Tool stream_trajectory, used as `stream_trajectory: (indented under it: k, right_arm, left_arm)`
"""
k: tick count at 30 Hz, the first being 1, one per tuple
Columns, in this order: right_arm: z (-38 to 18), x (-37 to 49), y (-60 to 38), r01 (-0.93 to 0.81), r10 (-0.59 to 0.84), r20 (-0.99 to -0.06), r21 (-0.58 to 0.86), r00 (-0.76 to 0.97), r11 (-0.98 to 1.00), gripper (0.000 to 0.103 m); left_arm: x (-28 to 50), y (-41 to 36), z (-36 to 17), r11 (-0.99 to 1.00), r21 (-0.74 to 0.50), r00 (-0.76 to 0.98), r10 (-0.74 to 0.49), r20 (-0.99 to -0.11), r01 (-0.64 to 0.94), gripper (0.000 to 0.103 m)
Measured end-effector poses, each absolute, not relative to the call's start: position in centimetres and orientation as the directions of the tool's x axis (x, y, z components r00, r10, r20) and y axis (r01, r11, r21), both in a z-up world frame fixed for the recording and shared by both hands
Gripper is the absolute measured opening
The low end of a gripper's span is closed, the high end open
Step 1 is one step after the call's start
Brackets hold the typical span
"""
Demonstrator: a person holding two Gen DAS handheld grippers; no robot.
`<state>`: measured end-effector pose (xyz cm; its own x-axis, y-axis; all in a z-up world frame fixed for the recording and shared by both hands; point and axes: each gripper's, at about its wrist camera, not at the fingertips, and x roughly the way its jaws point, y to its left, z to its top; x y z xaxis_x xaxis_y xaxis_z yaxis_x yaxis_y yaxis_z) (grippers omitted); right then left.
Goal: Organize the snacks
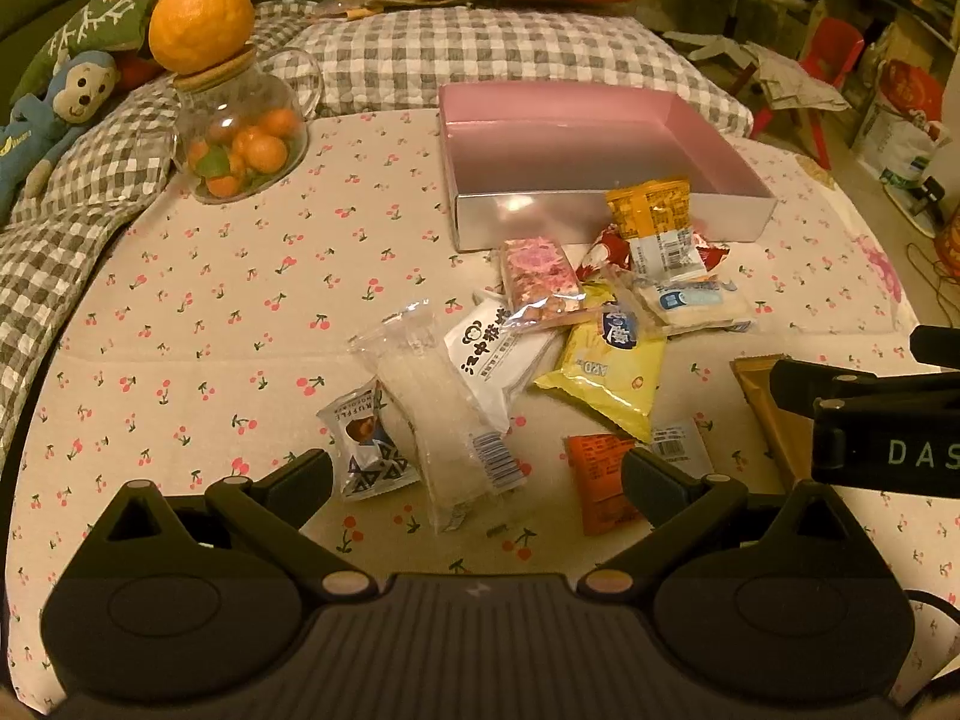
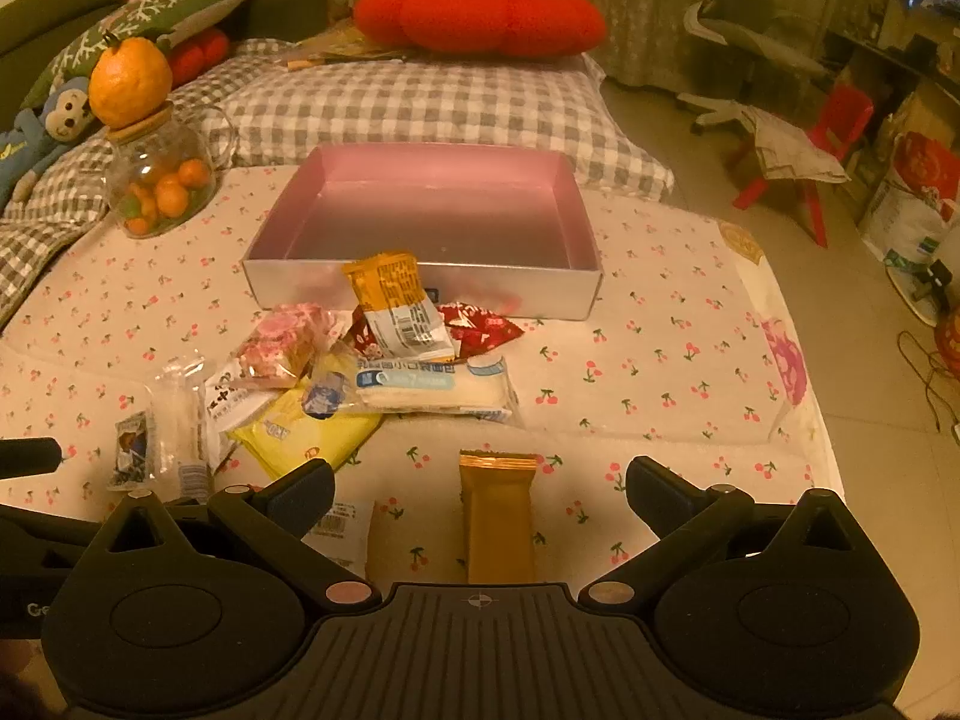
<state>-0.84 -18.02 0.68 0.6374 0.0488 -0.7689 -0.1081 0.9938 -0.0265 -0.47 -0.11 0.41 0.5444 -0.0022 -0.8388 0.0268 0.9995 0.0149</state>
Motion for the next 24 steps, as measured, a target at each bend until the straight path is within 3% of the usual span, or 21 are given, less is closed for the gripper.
stream_trajectory:
  k: [24]
  right_arm:
    - [0.53,-0.77,-17.82,-0.111,0.045,-0.774,-0.033,0.632,0.993,0.103]
  left_arm:
    - [-0.6,-0.27,0.32,1.0,0.015,0.545,-0.001,-0.839,0.026,0.103]
